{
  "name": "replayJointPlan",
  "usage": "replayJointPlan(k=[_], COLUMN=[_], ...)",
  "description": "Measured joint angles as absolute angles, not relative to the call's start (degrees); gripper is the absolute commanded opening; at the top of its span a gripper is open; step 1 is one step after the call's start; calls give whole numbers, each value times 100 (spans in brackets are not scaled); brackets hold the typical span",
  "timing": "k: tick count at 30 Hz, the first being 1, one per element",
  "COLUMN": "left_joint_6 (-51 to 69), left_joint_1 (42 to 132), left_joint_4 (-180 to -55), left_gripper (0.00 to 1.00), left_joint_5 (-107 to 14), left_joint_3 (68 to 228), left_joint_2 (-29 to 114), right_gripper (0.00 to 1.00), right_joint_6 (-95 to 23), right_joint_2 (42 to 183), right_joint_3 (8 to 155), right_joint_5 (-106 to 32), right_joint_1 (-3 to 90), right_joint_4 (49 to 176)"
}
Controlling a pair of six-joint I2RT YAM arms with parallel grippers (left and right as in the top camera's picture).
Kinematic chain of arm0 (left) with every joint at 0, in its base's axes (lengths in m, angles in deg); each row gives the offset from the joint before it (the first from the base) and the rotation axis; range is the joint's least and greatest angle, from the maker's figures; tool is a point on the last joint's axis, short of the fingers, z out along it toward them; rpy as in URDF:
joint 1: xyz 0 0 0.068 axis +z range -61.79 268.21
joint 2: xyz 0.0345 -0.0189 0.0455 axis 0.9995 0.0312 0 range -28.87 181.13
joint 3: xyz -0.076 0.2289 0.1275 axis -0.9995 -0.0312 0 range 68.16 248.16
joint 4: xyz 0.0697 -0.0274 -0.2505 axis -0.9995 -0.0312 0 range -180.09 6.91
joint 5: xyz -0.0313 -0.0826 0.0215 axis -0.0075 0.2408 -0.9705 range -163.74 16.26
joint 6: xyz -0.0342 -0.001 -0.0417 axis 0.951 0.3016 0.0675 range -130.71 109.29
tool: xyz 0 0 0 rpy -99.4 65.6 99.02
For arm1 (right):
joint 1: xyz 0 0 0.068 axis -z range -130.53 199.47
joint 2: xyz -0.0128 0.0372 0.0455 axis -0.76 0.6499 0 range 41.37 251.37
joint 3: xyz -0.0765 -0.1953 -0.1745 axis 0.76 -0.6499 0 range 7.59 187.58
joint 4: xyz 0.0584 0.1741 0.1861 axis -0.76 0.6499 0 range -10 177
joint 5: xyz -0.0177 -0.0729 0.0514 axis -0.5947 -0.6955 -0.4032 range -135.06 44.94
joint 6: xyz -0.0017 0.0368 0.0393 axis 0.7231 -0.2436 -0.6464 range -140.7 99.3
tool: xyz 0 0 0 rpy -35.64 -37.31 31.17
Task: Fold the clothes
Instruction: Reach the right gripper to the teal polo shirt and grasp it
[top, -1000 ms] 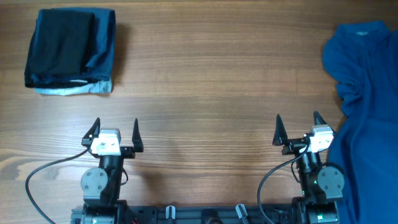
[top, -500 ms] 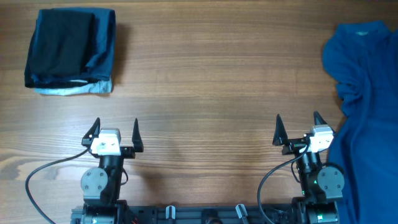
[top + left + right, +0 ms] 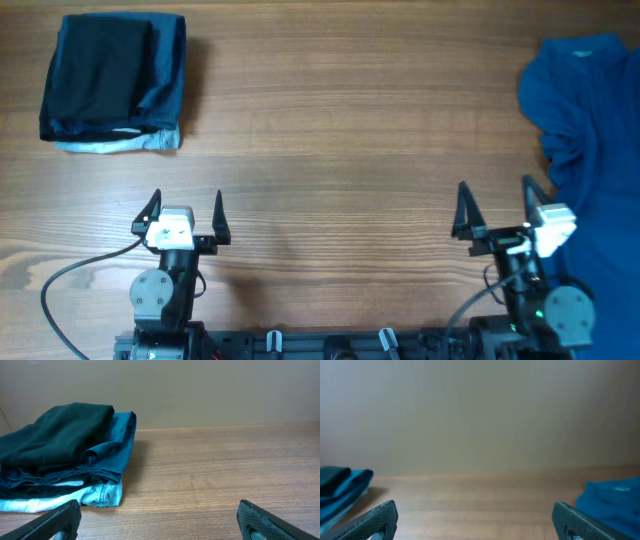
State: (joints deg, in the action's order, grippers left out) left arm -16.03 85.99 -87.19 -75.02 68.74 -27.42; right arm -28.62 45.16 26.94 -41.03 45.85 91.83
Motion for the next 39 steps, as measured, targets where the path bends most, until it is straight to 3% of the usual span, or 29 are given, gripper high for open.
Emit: replayJointPlan(k=[7, 13, 18, 23, 26, 28, 31, 39], left_joint_6=[-1603, -1603, -1603, -1603, -1603, -1603, -1603, -1603], left_joint_1=[8599, 8599, 8599, 8599, 8599, 8599, 8599, 8602], left_joint_4=[-8719, -8715, -8719, -8719, -8719, -8719, -8721, -8719], left_gripper=[100, 100, 100, 100, 100, 100, 100, 100], left_joint_5=[-7504, -7523, -7523, -7523, -7523, -7523, -7523, -7523], left_joint_3=[6874, 6874, 6874, 6874, 6874, 6874, 6874, 6874], left_joint_2=[-2737, -2731, -2726, -2728, -2728, -2728, -2728, -2728], right_gripper=[100, 100, 100, 98, 70, 68, 57, 57], right_joint_6=[-2910, -2947, -2709, -2305, -1981, -1848, -2025, -2414], right_joint_2=[6601, 9488, 11812, 13248, 13746, 13984, 14378, 15798], right_joint_3=[5111, 7723, 9789, 10077, 10077, 10077, 10086, 10088], right_joint_5=[-4103, -4514, -4796, -4874, -4894, -4925, -4959, -4962], right_joint_1=[4585, 4605, 5203, 5918, 6117, 6207, 6443, 6978], right_joint_4=[10678, 12400, 13712, 13747, 13764, 13793, 13920, 13677])
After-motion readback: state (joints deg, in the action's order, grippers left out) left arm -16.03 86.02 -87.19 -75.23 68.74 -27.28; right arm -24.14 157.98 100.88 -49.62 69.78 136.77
